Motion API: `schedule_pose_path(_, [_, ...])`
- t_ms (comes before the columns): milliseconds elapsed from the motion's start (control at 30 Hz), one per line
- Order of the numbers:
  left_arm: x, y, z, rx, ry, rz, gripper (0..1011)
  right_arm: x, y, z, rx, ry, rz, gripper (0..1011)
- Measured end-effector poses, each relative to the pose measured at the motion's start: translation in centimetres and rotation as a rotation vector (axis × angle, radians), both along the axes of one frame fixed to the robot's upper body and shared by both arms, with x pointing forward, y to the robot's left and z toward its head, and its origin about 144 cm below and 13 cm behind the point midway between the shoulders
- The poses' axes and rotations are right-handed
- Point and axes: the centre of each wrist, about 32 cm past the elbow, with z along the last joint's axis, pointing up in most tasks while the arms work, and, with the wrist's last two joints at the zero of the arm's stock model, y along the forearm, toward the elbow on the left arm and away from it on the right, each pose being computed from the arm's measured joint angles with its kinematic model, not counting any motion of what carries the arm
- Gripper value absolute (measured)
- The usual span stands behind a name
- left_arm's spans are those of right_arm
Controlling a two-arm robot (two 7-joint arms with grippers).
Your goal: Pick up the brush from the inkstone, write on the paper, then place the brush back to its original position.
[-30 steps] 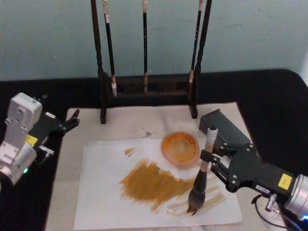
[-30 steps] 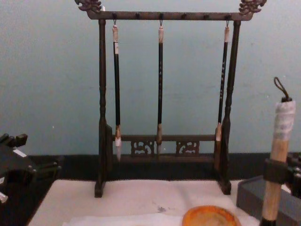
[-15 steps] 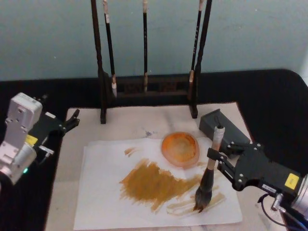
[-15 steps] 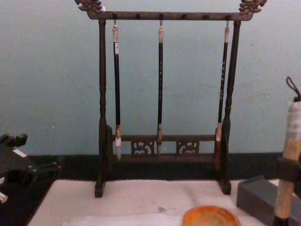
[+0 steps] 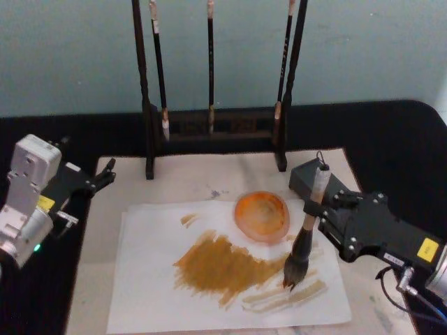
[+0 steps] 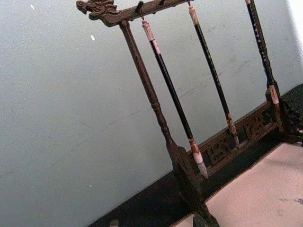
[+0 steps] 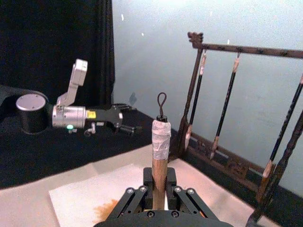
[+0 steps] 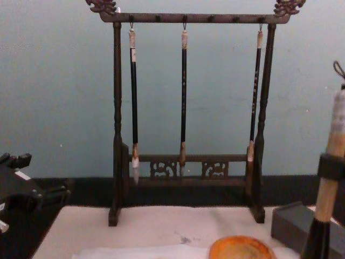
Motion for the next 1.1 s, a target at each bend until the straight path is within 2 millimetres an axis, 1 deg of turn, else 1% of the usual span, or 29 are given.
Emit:
schedule_pose_path(133, [0.0, 0.0, 0.0, 0.0, 0.0, 0.0, 1010, 0.5, 0.1, 0.3, 0.013, -0.019, -0.005, 160])
schedule_pose_path(267, [0.0, 0.0, 0.0, 0.0, 0.0, 0.0, 1010, 1.4, 0.4, 0.3, 0.038, -0.035, -0.022, 161])
schedule_pose_path(467, [0.0, 0.0, 0.0, 0.0, 0.0, 0.0, 1010, 3.1, 1.0, 0.3, 0.094, -0.048, -0.057, 160])
schedule_pose_path(600, [0.0, 0.0, 0.0, 0.0, 0.0, 0.0, 1010, 4.6, 1.4, 0.1, 0.182, -0.035, -0.099, 161])
schedule_pose_path(767, [0.0, 0.0, 0.0, 0.0, 0.0, 0.0, 1010, 6.6, 1.7, -0.5, 0.317, 0.015, -0.169, 161])
schedule_pose_path(867, [0.0, 0.0, 0.0, 0.0, 0.0, 0.0, 1010, 7.2, 1.7, -0.6, 0.371, 0.045, -0.203, 160])
schedule_pose_path(1000, [0.0, 0.0, 0.0, 0.0, 0.0, 0.0, 1010, 8.2, 1.6, -1.0, 0.468, 0.125, -0.263, 161])
schedule_pose_path(1100, [0.0, 0.0, 0.0, 0.0, 0.0, 0.0, 1010, 8.6, 1.6, -1.3, 0.509, 0.175, -0.293, 160])
